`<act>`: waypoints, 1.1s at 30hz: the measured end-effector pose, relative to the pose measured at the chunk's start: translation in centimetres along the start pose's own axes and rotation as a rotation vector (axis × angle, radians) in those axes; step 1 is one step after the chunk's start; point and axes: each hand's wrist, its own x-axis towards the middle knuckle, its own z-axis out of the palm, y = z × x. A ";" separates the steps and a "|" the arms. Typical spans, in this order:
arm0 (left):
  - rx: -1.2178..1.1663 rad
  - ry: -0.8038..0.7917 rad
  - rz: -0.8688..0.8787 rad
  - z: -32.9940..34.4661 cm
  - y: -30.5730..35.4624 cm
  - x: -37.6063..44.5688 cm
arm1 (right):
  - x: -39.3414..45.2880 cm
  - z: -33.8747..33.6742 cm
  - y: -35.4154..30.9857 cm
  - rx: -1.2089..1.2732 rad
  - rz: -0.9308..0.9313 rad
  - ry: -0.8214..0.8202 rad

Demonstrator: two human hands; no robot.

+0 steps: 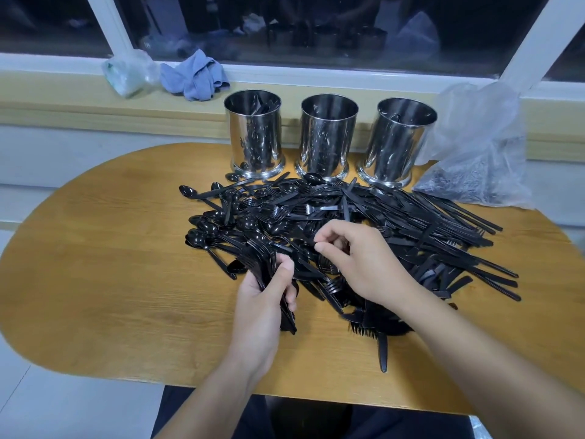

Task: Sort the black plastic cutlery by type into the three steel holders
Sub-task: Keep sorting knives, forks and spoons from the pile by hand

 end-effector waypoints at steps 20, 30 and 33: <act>-0.105 -0.006 -0.112 1.0 0.4 0.0 | -4.8 -1.3 5.4 -0.454 0.016 0.154; -0.035 -0.062 -0.072 1.0 0.3 -0.7 | -2.4 -1.9 5.9 -0.764 -0.131 -0.086; -0.030 -0.046 -0.069 0.8 0.1 -0.6 | -2.0 -2.2 6.2 -0.783 -0.181 -0.081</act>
